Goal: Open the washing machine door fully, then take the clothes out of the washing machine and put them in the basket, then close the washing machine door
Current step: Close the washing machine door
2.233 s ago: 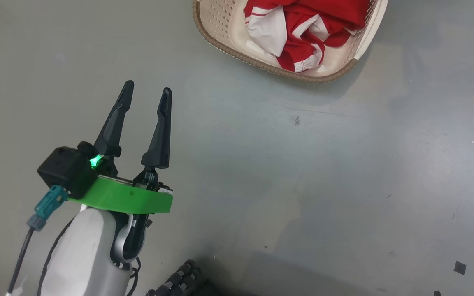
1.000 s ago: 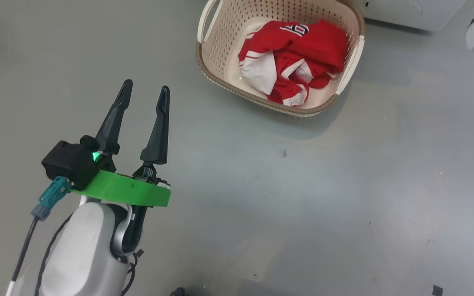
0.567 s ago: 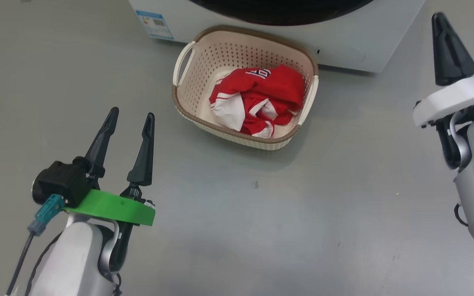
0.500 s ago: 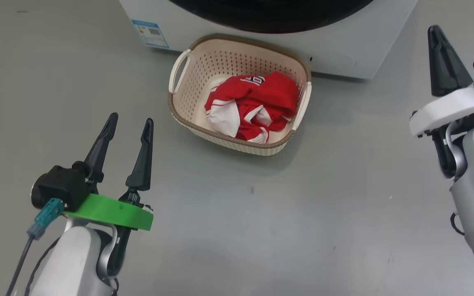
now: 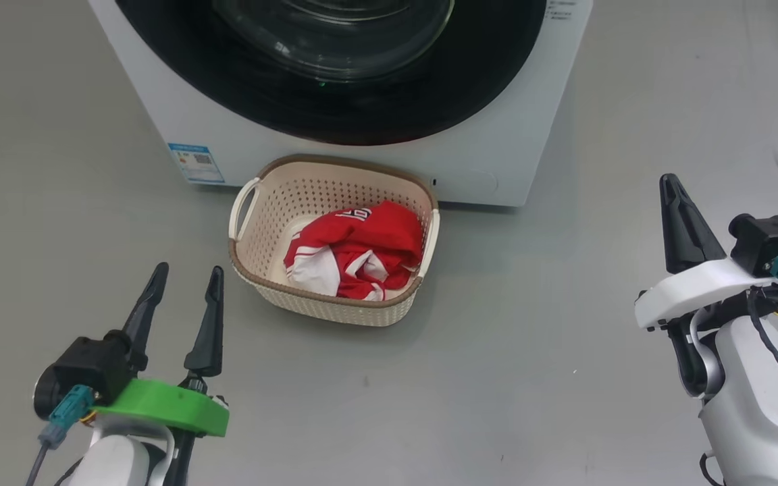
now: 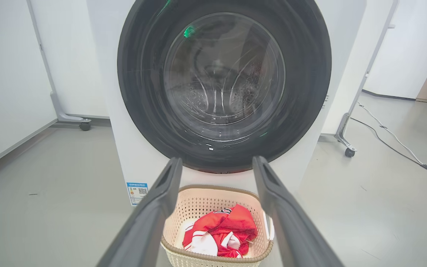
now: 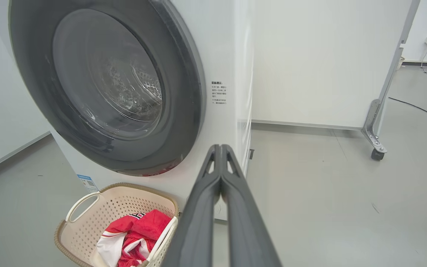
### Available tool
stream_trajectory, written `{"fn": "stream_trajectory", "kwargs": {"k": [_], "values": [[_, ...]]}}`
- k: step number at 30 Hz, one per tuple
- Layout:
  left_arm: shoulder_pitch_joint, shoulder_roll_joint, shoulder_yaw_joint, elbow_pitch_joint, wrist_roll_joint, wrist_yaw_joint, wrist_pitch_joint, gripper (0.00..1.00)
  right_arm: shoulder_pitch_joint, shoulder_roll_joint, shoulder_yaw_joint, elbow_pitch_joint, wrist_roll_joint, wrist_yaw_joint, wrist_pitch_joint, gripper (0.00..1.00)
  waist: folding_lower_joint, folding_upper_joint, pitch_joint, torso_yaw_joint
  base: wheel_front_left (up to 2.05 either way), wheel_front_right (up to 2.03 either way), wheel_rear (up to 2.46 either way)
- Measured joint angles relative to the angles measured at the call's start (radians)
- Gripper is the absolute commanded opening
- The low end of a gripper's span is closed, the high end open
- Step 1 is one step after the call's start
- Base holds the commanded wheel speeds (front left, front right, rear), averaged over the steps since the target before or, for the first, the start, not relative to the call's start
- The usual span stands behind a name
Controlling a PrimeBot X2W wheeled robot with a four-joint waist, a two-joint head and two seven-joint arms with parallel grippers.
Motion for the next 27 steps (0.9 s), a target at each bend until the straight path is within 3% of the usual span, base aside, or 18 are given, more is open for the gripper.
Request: {"fn": "stream_trajectory", "kwargs": {"k": [14, 15, 16, 27], "values": [[0.050, 0.000, 0.018, -0.028, 0.016, 0.000, 0.000, 1.00, 0.156, 0.023, -0.044, -0.139, 0.000, -0.022, -0.002, 0.00, 0.0000, 0.0000, -0.081, -0.115, 0.00, 0.00, 0.00], [0.053, -0.001, 0.019, -0.028, 0.016, 0.000, 0.000, 1.00, 0.168, 0.026, -0.049, -0.152, 0.000, -0.030, -0.003, 0.36, 0.0000, 0.0000, -0.084, -0.121, 0.00, 0.00, 0.00], [0.056, -0.001, 0.021, -0.030, 0.016, 0.000, 0.000, 1.00, 0.178, 0.027, -0.051, -0.162, 0.000, -0.030, -0.003, 1.00, 0.0000, 0.0000, -0.087, -0.126, 0.00, 0.00, 0.00], [0.059, -0.014, 0.039, -0.044, 0.046, 0.000, 0.000, 1.00, 0.270, 0.043, -0.068, -0.231, 0.003, -0.045, -0.003, 1.00, 0.0000, 0.0000, -0.093, -0.145, 0.00, 0.00, 0.00]]}}
